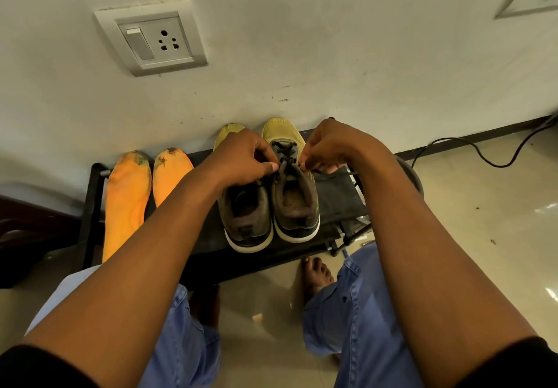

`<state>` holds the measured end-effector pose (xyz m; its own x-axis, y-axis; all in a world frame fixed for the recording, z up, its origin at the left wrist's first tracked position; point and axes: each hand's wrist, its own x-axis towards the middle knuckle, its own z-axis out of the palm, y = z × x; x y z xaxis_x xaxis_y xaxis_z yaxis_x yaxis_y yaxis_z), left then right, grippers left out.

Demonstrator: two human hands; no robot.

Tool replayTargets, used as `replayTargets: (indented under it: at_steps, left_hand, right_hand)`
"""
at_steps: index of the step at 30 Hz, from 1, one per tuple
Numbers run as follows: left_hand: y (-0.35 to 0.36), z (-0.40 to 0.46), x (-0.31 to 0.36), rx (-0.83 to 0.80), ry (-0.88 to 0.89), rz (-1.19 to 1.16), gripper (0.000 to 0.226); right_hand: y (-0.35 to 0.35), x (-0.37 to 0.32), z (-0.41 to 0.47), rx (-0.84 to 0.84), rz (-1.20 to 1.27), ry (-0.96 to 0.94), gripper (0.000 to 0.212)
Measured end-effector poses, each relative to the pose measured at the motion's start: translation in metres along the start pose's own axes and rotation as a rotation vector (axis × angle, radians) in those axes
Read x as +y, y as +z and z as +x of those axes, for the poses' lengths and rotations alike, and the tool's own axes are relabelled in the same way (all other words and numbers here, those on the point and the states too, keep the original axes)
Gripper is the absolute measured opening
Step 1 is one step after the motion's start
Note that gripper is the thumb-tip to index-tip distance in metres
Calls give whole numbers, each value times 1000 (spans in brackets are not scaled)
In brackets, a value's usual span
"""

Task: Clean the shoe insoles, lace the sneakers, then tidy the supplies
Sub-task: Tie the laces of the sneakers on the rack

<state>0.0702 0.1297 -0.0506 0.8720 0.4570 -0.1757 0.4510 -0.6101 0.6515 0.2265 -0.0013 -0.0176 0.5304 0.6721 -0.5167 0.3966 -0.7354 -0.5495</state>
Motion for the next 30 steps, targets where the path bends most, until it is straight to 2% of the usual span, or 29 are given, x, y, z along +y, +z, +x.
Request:
replayTargets:
  at_steps: [5, 14, 30]
  left_hand:
    - [5, -1, 3, 51, -6, -31, 3]
    - [11, -1, 0, 77, -18, -43, 11]
    - [12, -2, 4, 122, -50, -30, 14]
  right_hand:
    - [3, -5, 2, 31, -50, -1, 16]
    - [6, -13, 0, 15, 74, 86, 12]
    - [11, -16, 3, 16, 102, 142, 17]
